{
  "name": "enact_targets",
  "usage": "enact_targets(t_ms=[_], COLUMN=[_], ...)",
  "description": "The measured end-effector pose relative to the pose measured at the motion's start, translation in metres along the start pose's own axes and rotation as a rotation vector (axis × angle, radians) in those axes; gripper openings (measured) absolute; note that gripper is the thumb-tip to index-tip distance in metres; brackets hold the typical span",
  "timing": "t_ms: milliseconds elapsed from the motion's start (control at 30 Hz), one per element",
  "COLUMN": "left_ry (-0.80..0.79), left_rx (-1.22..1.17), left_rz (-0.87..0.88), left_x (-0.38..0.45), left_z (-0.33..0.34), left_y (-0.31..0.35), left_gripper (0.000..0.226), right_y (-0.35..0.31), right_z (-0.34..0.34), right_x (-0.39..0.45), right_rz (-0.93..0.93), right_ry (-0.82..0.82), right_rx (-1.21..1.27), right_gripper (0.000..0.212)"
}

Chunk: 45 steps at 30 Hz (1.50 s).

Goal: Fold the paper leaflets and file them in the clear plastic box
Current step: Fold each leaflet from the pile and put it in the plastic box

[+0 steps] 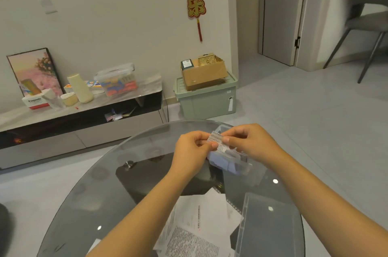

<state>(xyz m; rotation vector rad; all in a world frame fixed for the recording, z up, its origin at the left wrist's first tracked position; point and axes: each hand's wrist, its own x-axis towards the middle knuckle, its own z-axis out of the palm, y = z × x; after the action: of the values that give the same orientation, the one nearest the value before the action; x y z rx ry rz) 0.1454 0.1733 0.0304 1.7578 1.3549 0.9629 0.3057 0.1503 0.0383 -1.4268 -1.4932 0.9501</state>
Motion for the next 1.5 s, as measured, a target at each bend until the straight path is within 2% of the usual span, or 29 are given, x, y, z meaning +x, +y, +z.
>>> enact_targets(t_ms=[100, 167, 233, 333, 433, 600, 767, 833, 967, 1167, 1333, 1400, 1500], left_ry=[-0.040, -0.043, -0.081, -0.208, -0.286, -0.307, -0.322, -0.324, -0.333, -0.308, -0.304, -0.305, -0.328], left_rx=[0.001, 0.082, 0.202, 0.549, 0.778, 0.857, 0.890, 0.891, 0.833, 0.792, 0.748, 0.741, 0.723], left_rz=[0.022, 0.082, 0.157, 0.313, 0.394, 0.506, 0.567, 0.583, 0.563, 0.590, 0.618, 0.616, 0.596], left_x=[0.018, 0.028, 0.037, 0.051, 0.060, 0.067, 0.063, 0.062, 0.062, 0.060, 0.058, 0.056, 0.056], left_z=[0.015, 0.026, 0.036, 0.052, 0.062, 0.064, 0.060, 0.058, 0.057, 0.054, 0.052, 0.052, 0.050], left_y=[0.003, 0.005, 0.004, 0.000, -0.006, -0.020, -0.025, -0.026, -0.028, -0.033, -0.034, -0.033, -0.029], left_gripper=[0.015, 0.018, 0.024, 0.035, 0.054, 0.076, 0.081, 0.077, 0.060, 0.049, 0.051, 0.055, 0.037], right_y=[0.012, 0.021, 0.029, 0.037, 0.039, 0.036, 0.025, 0.021, 0.019, 0.007, 0.006, 0.011, 0.015], right_z=[-0.008, -0.015, -0.022, -0.025, -0.021, -0.011, -0.005, -0.007, -0.002, -0.006, 0.003, 0.009, 0.015], right_x=[0.011, 0.017, 0.021, 0.025, 0.028, 0.031, 0.030, 0.029, 0.029, 0.032, 0.027, 0.026, 0.028], right_rz=[0.024, 0.031, 0.039, 0.035, 0.021, 0.032, 0.017, 0.041, 0.141, 0.111, 0.182, 0.190, 0.181], right_ry=[0.141, 0.297, 0.437, 0.517, 0.486, 0.385, 0.461, 0.455, 0.344, 0.411, 0.265, 0.249, 0.237], right_rx=[-0.007, -0.072, -0.186, -0.341, -0.510, -0.714, -0.744, -0.799, -0.998, -0.899, -0.950, -1.002, -1.034], right_gripper=[0.009, 0.008, 0.008, 0.009, 0.014, 0.023, 0.019, 0.017, 0.019, 0.014, 0.004, 0.024, 0.035])
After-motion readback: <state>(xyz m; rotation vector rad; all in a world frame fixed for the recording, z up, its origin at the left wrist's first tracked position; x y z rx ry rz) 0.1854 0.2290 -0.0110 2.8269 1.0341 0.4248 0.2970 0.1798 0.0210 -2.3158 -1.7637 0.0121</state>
